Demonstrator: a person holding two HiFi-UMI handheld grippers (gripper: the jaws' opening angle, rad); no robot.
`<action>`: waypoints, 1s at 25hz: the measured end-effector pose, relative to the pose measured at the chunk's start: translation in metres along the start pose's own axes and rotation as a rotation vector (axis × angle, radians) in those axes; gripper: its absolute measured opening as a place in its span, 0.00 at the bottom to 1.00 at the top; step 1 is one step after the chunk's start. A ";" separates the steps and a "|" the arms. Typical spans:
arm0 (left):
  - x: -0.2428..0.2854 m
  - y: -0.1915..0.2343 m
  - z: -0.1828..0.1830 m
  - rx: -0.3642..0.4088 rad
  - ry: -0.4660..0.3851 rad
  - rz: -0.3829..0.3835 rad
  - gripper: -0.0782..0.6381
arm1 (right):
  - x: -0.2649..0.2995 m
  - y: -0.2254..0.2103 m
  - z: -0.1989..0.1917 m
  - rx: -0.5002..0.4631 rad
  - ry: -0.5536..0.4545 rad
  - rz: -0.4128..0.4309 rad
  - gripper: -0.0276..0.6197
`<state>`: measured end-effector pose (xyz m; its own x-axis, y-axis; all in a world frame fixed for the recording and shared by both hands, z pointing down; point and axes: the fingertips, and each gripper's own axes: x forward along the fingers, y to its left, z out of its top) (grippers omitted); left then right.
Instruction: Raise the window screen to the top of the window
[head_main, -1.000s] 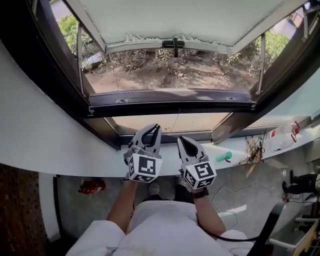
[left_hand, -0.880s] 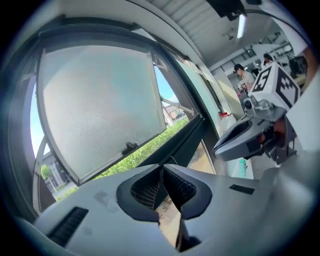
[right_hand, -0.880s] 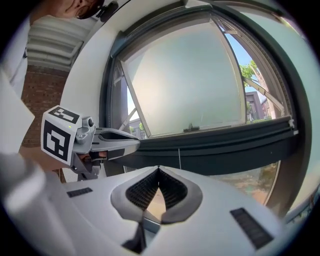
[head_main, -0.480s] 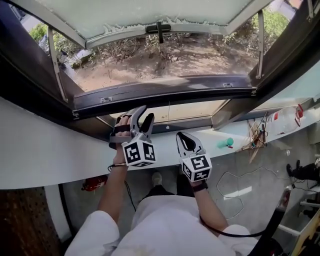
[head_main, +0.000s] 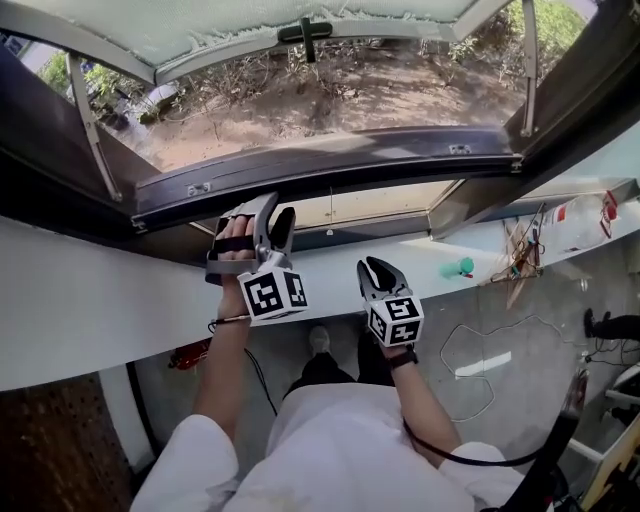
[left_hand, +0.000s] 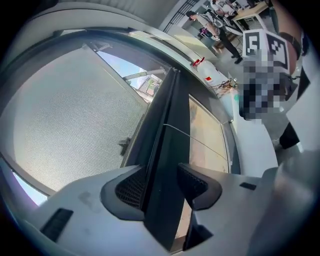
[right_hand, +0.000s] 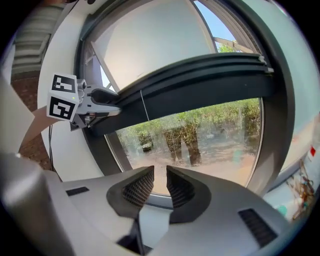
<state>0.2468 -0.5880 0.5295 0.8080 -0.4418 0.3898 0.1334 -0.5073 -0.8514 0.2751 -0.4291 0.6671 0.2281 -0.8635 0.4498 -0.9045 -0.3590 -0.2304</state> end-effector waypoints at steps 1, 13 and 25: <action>0.002 0.000 -0.001 0.003 0.008 0.003 0.35 | 0.002 -0.004 -0.006 0.018 0.004 0.004 0.13; 0.006 0.001 -0.004 0.029 0.000 0.038 0.35 | 0.061 -0.019 -0.048 0.395 -0.072 0.183 0.21; 0.007 -0.002 -0.005 0.069 0.035 0.047 0.35 | 0.164 -0.018 -0.077 0.080 0.113 0.176 0.27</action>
<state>0.2488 -0.5941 0.5355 0.7939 -0.4903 0.3596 0.1357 -0.4337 -0.8908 0.3008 -0.5371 0.8113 0.0232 -0.8719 0.4891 -0.8942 -0.2369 -0.3799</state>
